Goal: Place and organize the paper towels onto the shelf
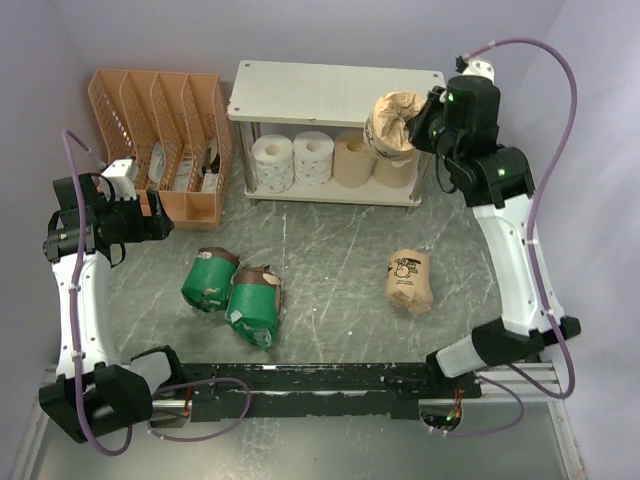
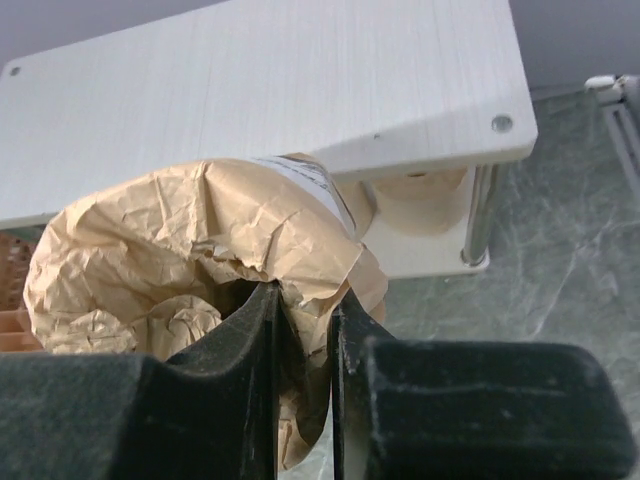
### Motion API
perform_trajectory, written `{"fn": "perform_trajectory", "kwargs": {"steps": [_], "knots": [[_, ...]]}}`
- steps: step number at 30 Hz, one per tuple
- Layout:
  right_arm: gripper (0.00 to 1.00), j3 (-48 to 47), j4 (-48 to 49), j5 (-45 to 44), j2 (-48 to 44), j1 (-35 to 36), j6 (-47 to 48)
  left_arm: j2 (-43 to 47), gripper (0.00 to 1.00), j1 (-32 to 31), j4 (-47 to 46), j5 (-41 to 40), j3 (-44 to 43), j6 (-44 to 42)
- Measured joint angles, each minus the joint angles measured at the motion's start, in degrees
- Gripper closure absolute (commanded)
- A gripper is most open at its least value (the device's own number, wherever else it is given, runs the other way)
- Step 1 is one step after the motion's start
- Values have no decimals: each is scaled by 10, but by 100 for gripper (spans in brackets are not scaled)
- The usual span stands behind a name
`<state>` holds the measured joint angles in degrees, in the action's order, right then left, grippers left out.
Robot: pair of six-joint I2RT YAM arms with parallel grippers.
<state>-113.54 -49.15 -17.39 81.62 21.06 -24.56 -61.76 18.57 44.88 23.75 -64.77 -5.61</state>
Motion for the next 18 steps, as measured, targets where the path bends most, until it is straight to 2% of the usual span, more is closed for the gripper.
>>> {"fn": "perform_trajectory", "kwargs": {"steps": [4, 8, 18], "knots": [[100, -126, -57, -19, 84, 0, 14, -2, 6, 0, 0, 0, 0, 0], [100, -217, -69, -28, 138, -10, 19, -2, 6, 0, 0, 0, 0, 0], [100, -221, -39, -10, 152, -104, -6, -2, 6, 0, 0, 7, 0, 0]]}}
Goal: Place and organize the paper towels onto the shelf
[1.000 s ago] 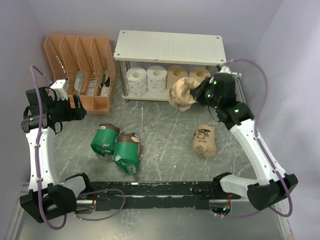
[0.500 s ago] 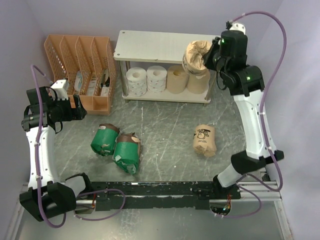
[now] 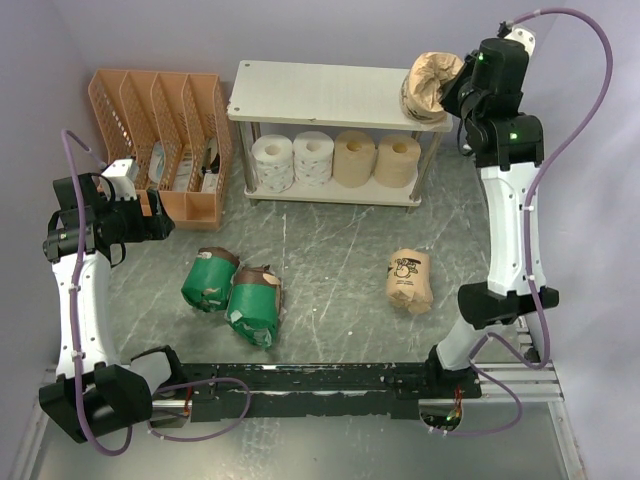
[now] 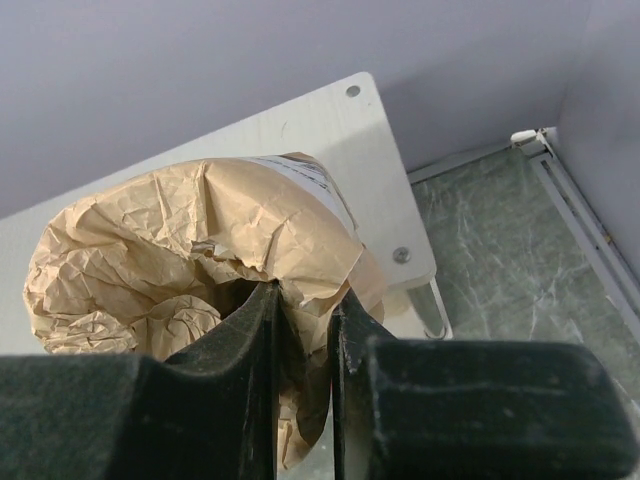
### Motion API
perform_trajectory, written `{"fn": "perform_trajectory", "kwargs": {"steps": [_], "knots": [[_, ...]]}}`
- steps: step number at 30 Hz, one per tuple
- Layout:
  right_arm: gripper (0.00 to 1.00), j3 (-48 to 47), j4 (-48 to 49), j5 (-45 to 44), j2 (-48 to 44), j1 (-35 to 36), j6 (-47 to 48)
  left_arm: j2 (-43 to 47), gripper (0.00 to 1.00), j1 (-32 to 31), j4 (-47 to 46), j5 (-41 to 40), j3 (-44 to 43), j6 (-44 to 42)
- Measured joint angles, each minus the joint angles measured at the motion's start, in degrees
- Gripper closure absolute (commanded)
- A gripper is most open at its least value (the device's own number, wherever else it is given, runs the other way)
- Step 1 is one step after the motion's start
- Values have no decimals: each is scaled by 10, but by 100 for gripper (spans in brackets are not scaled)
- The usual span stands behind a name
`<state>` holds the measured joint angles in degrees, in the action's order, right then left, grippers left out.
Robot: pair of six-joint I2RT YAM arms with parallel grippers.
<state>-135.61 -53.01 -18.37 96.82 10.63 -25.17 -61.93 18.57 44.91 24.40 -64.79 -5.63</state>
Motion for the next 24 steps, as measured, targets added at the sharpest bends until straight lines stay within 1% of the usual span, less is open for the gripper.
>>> {"fn": "perform_trajectory", "kwargs": {"steps": [8, 9, 12, 13, 14, 15, 17, 18, 19, 21, 24], "knots": [[100, 0, 42, 72, 63, -68, -33, -1, 7, 0, 2, 2, -2, 0], [92, -1, 56, 82, 71, -74, -37, -2, 7, 0, 3, 2, -3, 0], [59, -1, 75, 107, 80, -83, -48, -6, 6, 0, 4, 2, -4, 0], [51, -1, 77, 112, 81, -84, -50, -8, 7, 0, 4, 2, -4, 0], [48, 2, 81, 116, 80, -85, -52, -11, 6, 0, 4, 2, -4, -1], [39, 8, 87, 120, 77, -86, -53, -14, 7, 0, 4, 2, -4, -1], [16, 26, 98, 125, 68, -85, -54, -21, 7, 0, 5, 2, -5, -1], [7, 40, 107, 127, 62, -85, -51, -25, 6, 0, 6, 2, -7, -1], [3, 52, 114, 127, 55, -85, -49, -28, 7, 0, 7, 2, -9, -2], [0, 70, 126, 127, 42, -85, -45, -34, 6, 0, 7, 2, -15, -1], [0, 72, 144, 125, 26, -85, -37, -41, 6, 0, 8, 2, -23, -1]]}}
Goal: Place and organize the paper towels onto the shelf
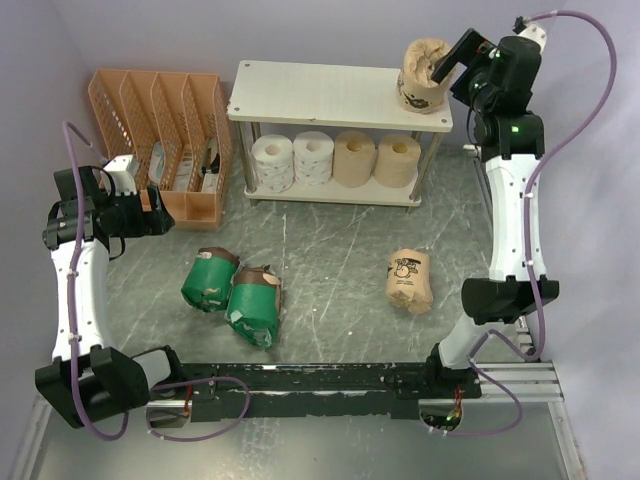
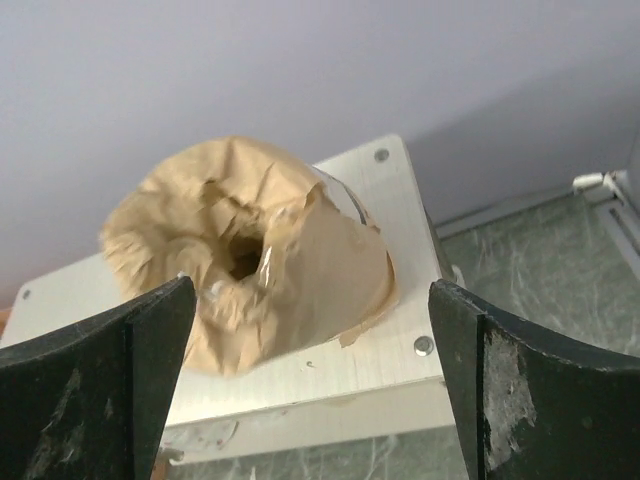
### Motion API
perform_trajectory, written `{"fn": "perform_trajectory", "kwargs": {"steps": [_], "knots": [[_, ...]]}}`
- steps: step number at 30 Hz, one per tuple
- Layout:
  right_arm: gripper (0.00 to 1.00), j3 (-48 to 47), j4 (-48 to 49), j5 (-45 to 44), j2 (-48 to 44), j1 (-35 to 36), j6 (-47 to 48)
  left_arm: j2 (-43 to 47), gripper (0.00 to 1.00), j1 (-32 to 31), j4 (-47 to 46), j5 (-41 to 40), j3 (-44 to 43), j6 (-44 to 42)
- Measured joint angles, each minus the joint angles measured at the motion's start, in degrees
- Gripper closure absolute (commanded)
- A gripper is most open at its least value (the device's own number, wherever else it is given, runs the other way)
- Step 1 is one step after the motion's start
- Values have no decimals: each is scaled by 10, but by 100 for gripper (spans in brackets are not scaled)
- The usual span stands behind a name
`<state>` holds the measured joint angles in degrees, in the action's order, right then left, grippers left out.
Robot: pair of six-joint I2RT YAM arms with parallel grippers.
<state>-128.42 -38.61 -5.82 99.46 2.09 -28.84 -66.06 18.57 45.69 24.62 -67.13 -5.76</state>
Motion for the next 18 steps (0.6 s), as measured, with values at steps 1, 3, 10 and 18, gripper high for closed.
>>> {"fn": "perform_trajectory", "kwargs": {"steps": [1, 3, 10, 18], "knots": [[0, 0, 9, -2, -7, 0, 3, -2, 6, 0, 0, 0, -1, 0], [0, 2, 24, -7, -19, 0, 7, -3, 6, 0, 0, 0, -3, 0], [0, 14, 66, -14, -48, 0, 19, -8, 6, 0, 0, 0, -5, 0], [0, 468, 167, 2, -309, 10, -28, -9, 6, 0, 1, 0, -6, 0]]}}
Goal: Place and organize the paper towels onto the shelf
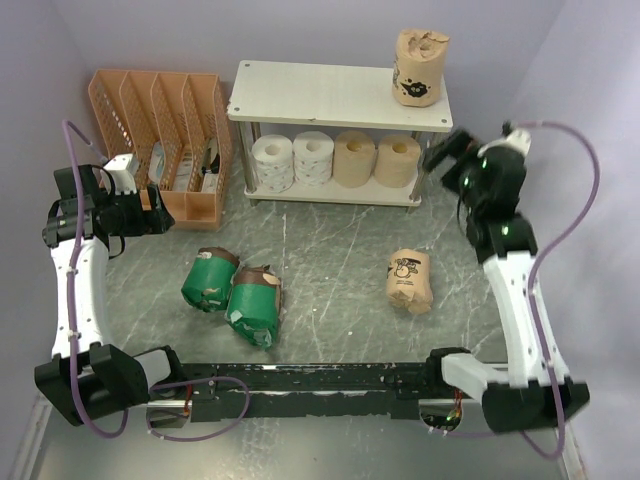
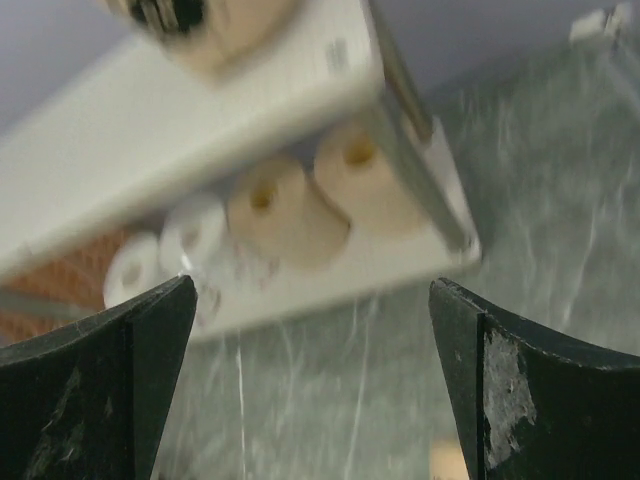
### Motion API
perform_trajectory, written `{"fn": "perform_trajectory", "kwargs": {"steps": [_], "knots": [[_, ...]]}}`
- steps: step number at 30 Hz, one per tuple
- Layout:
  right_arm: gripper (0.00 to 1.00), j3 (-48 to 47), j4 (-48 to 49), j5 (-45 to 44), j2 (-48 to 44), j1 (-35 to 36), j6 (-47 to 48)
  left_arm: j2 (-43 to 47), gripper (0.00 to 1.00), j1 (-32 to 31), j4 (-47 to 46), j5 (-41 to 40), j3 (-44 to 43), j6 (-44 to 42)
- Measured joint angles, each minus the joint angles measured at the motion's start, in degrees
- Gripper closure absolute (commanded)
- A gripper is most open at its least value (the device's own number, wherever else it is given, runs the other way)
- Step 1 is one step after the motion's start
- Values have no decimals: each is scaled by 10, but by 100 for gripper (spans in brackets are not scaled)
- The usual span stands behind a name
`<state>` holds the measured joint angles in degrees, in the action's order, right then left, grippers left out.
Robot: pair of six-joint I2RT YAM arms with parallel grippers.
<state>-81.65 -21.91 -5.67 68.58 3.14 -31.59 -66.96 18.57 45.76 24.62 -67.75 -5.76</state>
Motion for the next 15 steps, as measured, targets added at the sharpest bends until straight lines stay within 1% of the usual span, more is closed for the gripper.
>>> {"fn": "perform_trajectory", "kwargs": {"steps": [1, 4, 7, 11, 13, 15], "knots": [[0, 61, -2, -3, -43, 9, -13, 0, 7, 0, 0, 1, -1, 0], [0, 193, -17, -26, -147, 59, -47, -4, 6, 0, 4, 14, -5, -1], [0, 268, -71, -59, -217, 109, -76, -11, 7, 0, 13, 41, -13, -7], [0, 283, -165, -76, -234, 121, -95, -13, 6, 0, 20, 59, -13, -13], [0, 276, -212, -71, -222, 123, -95, -13, 7, 0, 23, 61, -13, -13], [0, 248, -275, -66, -196, 129, -91, -12, 6, 0, 23, 61, -13, -13]]}}
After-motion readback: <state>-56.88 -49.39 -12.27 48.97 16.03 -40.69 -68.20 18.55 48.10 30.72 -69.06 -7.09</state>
